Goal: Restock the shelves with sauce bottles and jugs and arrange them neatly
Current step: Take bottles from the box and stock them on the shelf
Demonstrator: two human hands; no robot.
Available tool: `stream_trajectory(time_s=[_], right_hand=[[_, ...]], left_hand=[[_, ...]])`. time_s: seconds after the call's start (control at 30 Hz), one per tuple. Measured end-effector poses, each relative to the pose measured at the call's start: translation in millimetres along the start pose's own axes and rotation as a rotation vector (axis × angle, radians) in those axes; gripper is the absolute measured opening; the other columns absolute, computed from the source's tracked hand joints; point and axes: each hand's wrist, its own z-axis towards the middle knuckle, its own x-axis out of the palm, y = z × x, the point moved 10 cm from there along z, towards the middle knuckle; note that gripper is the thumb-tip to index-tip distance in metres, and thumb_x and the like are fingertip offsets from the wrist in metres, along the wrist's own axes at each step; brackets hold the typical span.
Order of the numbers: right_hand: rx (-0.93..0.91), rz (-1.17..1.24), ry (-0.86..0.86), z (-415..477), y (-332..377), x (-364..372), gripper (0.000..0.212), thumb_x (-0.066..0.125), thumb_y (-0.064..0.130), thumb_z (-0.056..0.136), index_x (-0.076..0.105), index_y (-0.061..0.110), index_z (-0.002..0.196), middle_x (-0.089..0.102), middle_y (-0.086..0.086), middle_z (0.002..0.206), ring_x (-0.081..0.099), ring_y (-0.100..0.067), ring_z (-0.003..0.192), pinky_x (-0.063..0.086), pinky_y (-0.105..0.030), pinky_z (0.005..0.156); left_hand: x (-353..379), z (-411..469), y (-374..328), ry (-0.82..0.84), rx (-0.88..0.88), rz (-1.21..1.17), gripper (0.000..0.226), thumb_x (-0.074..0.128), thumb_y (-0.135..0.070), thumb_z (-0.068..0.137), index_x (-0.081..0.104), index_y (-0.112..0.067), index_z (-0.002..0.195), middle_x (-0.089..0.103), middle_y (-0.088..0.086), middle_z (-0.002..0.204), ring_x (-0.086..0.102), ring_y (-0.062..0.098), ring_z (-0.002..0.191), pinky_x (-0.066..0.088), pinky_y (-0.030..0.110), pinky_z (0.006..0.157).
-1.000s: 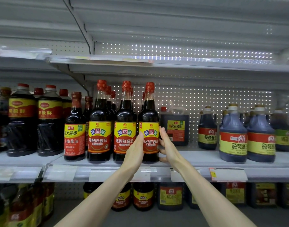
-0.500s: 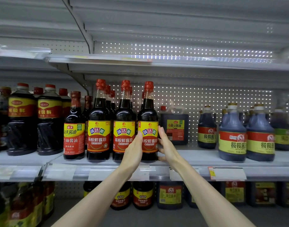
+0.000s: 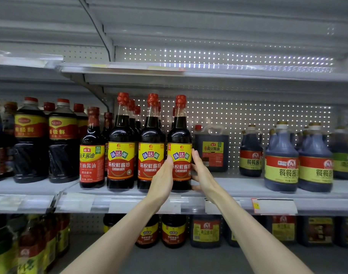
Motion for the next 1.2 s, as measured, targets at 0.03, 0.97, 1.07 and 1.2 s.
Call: stream_trajectory(time_s=[0.03, 0.97, 1.07, 1.2], right_hand=[[0.002, -0.004, -0.001, -1, 1, 1, 0.055, 0.019, 0.051, 0.102, 0.033, 0.023, 0.147, 0.042, -0.006, 0.148, 0.043, -0.010, 0.107, 0.039, -0.027, 0.075], [-0.070, -0.181, -0.068, -101, -39, -83, 0.044, 0.050, 0.042, 0.097, 0.051, 0.020, 0.135, 0.059, -0.001, 0.127, 0.060, -0.017, 0.108, 0.048, -0.035, 0.094], [-0.046, -0.195, -0.050, -117, -64, -93, 0.042, 0.051, 0.042, 0.097, 0.053, 0.020, 0.133, 0.062, -0.001, 0.124, 0.063, -0.015, 0.105, 0.051, -0.037, 0.095], [-0.026, -0.192, -0.029, -132, -93, -102, 0.032, 0.053, 0.043, 0.095, 0.059, 0.027, 0.123, 0.067, 0.003, 0.116, 0.065, -0.012, 0.102, 0.052, -0.032, 0.091]], left_hand=[[0, -1, -1, 0.005, 0.011, 0.006, 0.045, 0.030, -0.059, 0.098, 0.051, -0.035, 0.130, 0.061, -0.012, 0.117, 0.056, 0.007, 0.111, 0.043, 0.031, 0.096], [40, -117, 16, -0.044, 0.033, 0.235, 0.050, 0.040, -0.043, 0.100, 0.042, -0.020, 0.143, 0.047, 0.000, 0.144, 0.042, 0.016, 0.133, 0.031, 0.043, 0.114], [54, -140, 34, -0.030, 0.000, 0.248, 0.048, 0.042, -0.039, 0.100, 0.041, -0.019, 0.144, 0.047, -0.001, 0.144, 0.043, 0.014, 0.132, 0.033, 0.038, 0.113], [66, -160, 55, -0.002, -0.038, 0.251, 0.047, 0.042, -0.038, 0.101, 0.040, -0.021, 0.144, 0.045, -0.007, 0.144, 0.041, 0.004, 0.129, 0.033, 0.022, 0.104]])
